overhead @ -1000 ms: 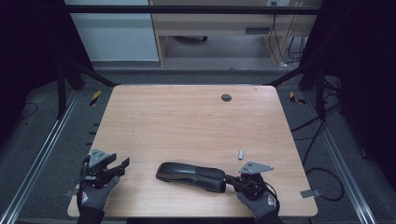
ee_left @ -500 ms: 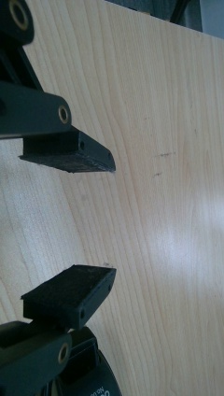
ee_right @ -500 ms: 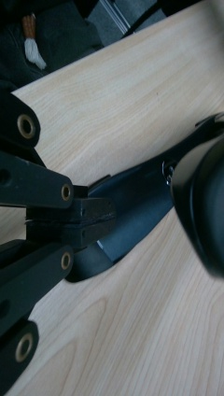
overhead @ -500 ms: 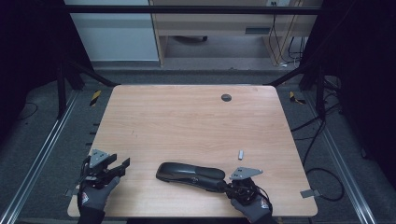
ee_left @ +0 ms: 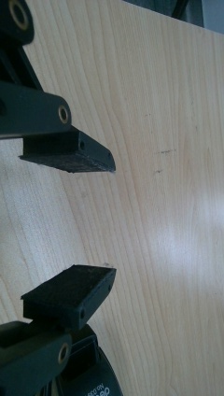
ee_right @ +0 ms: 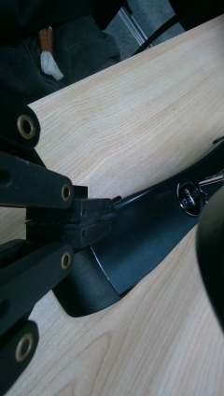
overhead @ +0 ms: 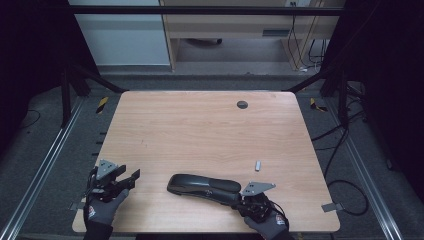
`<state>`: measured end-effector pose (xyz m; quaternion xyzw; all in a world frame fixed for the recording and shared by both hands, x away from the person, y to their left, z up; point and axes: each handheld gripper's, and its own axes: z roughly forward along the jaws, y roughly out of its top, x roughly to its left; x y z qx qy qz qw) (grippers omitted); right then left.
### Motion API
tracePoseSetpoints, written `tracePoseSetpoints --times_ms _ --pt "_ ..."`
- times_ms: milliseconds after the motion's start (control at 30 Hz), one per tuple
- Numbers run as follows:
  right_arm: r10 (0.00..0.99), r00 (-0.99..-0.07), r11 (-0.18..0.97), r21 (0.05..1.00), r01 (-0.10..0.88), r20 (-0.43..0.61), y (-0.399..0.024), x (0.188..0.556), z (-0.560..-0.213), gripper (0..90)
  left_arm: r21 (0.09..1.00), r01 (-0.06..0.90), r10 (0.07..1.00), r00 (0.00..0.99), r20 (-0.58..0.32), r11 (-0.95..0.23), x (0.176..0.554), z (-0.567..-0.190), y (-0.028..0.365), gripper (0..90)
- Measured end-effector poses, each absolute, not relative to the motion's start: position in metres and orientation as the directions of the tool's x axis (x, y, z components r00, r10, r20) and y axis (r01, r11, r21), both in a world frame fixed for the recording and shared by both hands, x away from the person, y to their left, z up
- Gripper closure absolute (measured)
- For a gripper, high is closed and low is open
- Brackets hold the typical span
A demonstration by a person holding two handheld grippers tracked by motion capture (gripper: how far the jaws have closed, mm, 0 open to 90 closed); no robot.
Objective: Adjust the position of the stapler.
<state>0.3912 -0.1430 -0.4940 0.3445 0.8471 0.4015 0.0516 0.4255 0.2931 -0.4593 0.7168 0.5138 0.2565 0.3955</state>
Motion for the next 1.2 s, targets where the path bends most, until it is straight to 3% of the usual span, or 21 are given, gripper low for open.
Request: tracePoseSetpoints --times_ms 567,1200 --pt "0.635 -0.757 0.473 0.698 0.537 0.152 -0.140 0.396 -0.497 90.0 0.835 0.526 0.935 0.353 -0.042 -0.161 0.423 -0.458 0.292 41.6" --pt "0.679 -0.717 0.428 0.709 0.561 0.158 -0.143 0.410 -0.498 90.0 0.838 0.517 0.930 0.366 -0.030 -0.177 0.422 -0.457 0.286 41.7"
